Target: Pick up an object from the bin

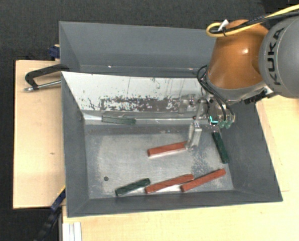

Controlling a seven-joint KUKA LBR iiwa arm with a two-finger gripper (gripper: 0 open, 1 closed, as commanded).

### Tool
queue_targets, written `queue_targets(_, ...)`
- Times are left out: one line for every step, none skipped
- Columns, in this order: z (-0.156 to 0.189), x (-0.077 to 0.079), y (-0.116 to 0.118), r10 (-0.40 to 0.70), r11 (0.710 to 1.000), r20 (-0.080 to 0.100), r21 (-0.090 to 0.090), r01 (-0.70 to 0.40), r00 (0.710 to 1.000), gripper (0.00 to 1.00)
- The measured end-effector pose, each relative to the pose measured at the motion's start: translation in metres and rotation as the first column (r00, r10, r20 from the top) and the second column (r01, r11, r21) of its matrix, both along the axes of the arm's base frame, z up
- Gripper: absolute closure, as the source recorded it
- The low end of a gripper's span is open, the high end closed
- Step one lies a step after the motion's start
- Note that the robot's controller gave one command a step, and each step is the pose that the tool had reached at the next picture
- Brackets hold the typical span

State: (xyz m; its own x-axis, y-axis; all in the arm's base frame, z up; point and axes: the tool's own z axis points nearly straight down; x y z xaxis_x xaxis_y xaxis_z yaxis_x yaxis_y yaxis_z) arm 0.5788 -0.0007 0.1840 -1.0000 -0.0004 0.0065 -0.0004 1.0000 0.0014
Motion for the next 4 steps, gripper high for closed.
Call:
queue_targets(0.005,0.002,0.0,0.0,1.0,0.009,0.0,0.0,1.0,0.0)
queue_targets(-0.036,0.011,0.003,0.059,0.998,0.015,-0.001,-0.059,0.998,0.0)
queue_targets(-0.113,0.015,-0.019,0.415,0.91,0.008,-0.001,-0.415,0.91,1.0)
queue_targets(-0.113,0.015,-0.019,0.415,0.91,0.008,0.0,-0.415,0.91,1.0)
